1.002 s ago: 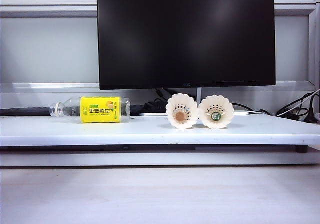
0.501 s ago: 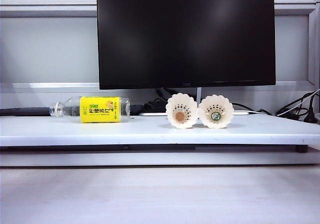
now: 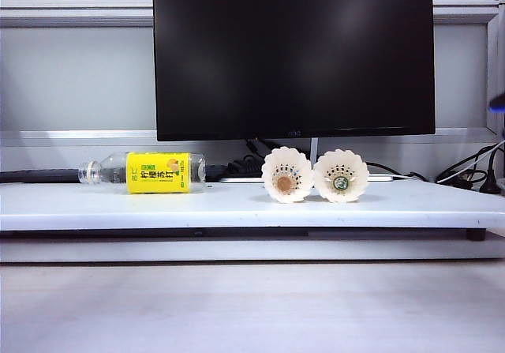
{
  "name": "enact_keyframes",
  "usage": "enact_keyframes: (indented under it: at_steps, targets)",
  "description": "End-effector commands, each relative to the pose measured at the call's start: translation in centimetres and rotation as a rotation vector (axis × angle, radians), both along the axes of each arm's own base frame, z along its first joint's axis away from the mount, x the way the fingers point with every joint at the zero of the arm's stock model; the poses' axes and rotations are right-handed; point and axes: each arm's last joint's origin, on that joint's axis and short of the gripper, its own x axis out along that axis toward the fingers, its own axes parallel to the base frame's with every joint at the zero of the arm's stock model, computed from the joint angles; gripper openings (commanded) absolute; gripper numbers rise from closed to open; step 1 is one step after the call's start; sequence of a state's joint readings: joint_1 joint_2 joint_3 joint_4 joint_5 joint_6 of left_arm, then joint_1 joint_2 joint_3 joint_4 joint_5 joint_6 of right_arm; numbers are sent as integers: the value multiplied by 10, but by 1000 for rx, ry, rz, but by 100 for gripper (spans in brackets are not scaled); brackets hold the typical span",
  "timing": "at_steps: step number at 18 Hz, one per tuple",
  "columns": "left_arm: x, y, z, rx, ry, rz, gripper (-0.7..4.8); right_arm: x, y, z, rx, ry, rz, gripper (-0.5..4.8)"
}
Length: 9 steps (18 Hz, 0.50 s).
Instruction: Stack the badminton balls on the table vertically.
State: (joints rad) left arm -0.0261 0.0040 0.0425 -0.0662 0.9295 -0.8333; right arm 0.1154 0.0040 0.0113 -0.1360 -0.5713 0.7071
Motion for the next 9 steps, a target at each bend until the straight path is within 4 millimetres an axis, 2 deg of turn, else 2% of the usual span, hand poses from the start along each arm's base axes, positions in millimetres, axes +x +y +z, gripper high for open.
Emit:
enact_keyframes:
  at_steps: [1, 4, 6, 8, 9]
  targets:
    - [-10, 0, 35, -7, -122, -30, 252, 0, 1, 11, 42, -93, 34, 135]
    - [-22, 0, 67, 3, -239, -39, 255, -1, 2, 12, 64, -80, 63, 135]
    - [-29, 0, 82, 1, -274, -37, 258, -1, 2, 9, 134, 19, 65, 134]
    - [-33, 0, 90, 1, -247, -31, 328, -1, 2, 8, 193, 81, 60, 135]
    - [-33, 0, 92, 5, -223, -34, 343, -1, 2, 9, 204, 90, 61, 134]
